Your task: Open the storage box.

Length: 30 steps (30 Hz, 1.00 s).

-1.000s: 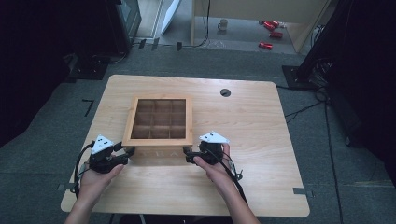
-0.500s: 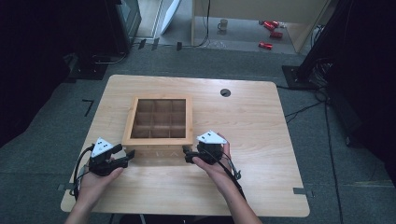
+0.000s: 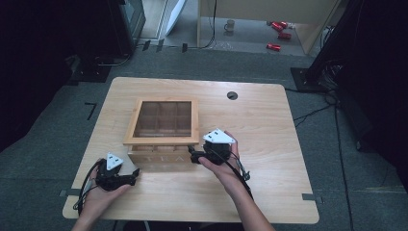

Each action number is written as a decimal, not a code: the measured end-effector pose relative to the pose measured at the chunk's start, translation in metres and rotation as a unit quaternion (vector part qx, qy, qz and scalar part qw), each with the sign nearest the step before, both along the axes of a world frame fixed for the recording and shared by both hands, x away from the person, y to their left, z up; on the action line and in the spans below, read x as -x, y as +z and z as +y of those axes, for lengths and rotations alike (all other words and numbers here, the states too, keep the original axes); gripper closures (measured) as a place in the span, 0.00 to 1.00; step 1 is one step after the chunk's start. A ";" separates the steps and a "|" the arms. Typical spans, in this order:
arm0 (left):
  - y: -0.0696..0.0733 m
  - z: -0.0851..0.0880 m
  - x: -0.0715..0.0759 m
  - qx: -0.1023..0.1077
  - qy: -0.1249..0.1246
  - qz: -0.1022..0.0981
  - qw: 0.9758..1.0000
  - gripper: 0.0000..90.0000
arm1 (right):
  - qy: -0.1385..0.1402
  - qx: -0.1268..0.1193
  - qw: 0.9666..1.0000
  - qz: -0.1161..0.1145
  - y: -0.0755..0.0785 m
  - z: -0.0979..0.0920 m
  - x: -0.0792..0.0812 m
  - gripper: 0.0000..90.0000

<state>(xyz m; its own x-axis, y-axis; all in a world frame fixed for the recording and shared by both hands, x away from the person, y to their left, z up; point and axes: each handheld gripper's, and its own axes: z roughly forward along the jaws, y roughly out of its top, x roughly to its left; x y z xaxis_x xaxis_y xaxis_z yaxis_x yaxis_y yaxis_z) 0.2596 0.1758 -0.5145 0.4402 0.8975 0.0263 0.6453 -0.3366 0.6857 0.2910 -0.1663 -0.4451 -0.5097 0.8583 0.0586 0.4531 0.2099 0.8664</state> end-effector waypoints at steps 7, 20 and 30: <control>-0.003 0.002 0.003 0.013 0.002 -0.012 1.000 0.17 | 0.003 0.007 1.000 -0.021 0.018 0.000 -0.004 0.14; -0.003 0.002 0.003 0.016 0.003 -0.013 1.000 0.17 | -0.001 0.005 0.998 -0.058 0.056 0.000 -0.027 0.14; -0.003 0.002 0.002 0.017 0.004 -0.012 1.000 0.18 | 0.002 0.003 0.997 -0.080 0.078 0.001 -0.052 0.16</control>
